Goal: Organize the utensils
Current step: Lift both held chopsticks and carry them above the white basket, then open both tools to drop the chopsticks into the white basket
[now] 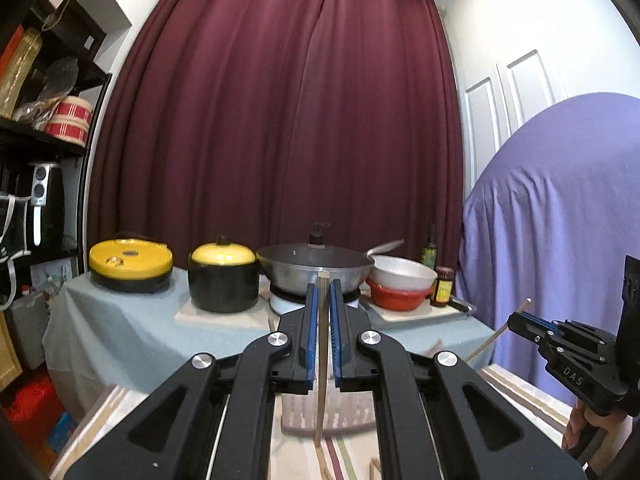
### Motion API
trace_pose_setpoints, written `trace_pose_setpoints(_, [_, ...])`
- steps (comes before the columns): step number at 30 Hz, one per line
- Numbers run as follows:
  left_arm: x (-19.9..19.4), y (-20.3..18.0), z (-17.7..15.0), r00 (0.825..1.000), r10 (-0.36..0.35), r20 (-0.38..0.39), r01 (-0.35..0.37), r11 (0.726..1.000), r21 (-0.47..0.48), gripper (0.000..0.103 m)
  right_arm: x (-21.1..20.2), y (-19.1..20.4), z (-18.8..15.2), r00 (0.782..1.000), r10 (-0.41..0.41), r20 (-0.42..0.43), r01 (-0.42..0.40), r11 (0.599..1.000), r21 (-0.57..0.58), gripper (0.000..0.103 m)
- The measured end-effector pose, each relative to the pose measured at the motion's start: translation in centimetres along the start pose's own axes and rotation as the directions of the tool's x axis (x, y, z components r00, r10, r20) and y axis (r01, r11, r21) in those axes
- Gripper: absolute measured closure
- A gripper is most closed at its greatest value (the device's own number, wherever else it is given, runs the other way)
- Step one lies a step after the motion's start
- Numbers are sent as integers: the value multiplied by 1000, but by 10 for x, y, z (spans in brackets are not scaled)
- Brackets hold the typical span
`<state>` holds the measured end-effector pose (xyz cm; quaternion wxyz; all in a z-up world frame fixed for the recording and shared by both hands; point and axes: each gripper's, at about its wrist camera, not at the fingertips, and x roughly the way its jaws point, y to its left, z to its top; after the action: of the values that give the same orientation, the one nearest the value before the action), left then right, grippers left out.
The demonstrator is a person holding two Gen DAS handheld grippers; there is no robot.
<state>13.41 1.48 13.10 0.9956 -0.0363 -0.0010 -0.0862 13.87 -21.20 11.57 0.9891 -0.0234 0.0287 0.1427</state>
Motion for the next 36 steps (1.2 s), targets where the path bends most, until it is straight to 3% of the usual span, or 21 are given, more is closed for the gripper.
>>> trace_pose_setpoints(6, [36, 0, 21, 999, 5, 53, -5, 1000, 12, 96, 41, -10, 21, 1000, -4, 9, 5, 1000, -5, 97])
trace_pose_setpoints(13, [74, 7, 28, 997, 29, 65, -29, 1000, 3, 96, 86, -16, 19, 999, 1, -47, -1, 1000, 3, 97])
trace_pose_setpoints(24, [129, 18, -1, 998, 50, -24, -50, 999, -16, 96, 131, -16, -5, 993, 16, -121, -14, 1000, 19, 97])
trace_pose_setpoints(36, [153, 15, -36, 993, 37, -115, -35, 999, 17, 96, 158, -15, -32, 979, 43, -197, -33, 998, 54, 97])
